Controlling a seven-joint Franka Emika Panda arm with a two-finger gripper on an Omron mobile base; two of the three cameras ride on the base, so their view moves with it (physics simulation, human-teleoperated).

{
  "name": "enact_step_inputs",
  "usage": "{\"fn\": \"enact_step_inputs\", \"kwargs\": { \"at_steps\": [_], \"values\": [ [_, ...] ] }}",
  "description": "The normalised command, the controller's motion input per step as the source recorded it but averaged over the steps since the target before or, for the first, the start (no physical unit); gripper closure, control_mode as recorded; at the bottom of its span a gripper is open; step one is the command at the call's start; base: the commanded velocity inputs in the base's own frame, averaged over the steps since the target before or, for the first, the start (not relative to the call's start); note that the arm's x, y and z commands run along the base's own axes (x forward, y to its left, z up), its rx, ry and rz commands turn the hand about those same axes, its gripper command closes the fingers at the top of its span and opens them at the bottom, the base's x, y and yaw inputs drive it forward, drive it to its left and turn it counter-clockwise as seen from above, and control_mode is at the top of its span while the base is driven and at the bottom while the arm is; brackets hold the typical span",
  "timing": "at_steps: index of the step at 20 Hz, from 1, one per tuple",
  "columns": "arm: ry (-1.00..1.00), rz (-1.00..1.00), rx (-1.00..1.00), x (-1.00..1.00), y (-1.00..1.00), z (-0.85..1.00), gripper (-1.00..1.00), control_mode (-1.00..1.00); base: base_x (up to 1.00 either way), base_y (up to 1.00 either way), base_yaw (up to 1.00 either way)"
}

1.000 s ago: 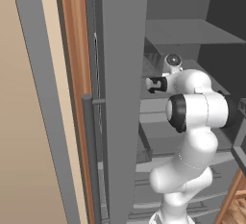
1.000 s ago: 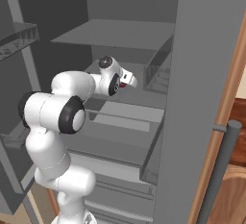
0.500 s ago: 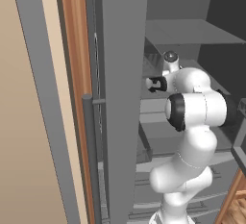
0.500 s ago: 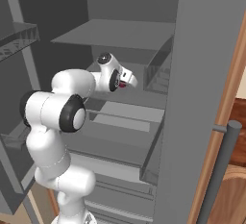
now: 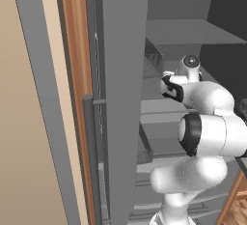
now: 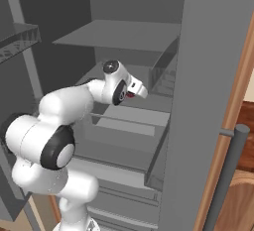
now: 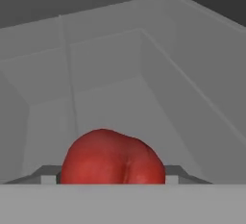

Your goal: Take the cheese, fish, and bell pepper from the fridge and place them on the plate on the dining counter to create an appetizer plate.

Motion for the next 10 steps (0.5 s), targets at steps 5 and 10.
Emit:
{"fn": "enact_step_inputs", "kwargs": {
  "at_steps": [5, 10],
  "values": [
    [-0.26, 0.17, 0.00, -1.00, -0.17, 0.55, 1.00, -1.00, 0.00, 0.00, 0.00],
    [-0.18, 0.13, 0.00, -1.00, 0.00, 0.62, 1.00, -1.00, 0.00, 0.00, 0.00]
  ]
}}
